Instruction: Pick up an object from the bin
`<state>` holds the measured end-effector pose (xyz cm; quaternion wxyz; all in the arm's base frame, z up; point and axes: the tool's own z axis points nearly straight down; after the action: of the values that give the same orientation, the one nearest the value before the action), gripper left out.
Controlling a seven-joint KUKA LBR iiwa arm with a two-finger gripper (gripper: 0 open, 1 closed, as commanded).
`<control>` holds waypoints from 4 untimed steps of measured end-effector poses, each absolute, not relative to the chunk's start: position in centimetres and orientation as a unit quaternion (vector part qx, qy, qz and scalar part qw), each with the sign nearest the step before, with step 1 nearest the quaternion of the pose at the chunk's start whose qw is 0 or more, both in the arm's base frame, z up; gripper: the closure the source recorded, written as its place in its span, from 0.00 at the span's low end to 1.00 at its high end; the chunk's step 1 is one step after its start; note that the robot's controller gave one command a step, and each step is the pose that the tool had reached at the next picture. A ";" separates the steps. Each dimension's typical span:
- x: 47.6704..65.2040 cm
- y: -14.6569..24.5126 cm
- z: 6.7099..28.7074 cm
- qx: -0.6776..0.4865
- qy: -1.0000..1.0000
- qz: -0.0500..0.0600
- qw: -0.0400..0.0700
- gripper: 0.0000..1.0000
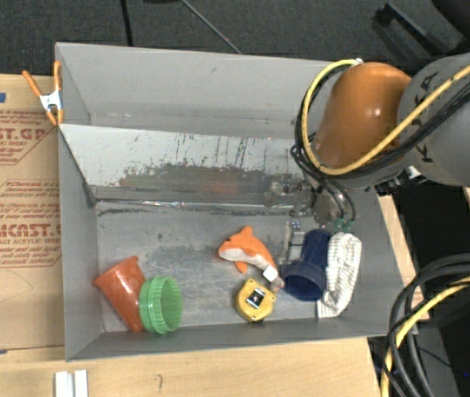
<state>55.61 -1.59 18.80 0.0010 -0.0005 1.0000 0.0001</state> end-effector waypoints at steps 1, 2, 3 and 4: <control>55.4 -0.2 14.2 0.036 0.999 0.000 0.003 0.00; 55.8 3.3 8.2 0.079 0.997 0.000 0.001 1.00; 55.8 3.3 8.2 0.079 0.997 0.000 0.001 1.00; 56.5 2.9 12.2 0.085 0.996 0.000 -0.004 1.00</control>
Offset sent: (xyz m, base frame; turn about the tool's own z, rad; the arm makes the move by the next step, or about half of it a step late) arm 0.0017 0.0476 -0.1050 0.1616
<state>56.46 2.93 12.23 -0.0037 0.0854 0.9963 0.0000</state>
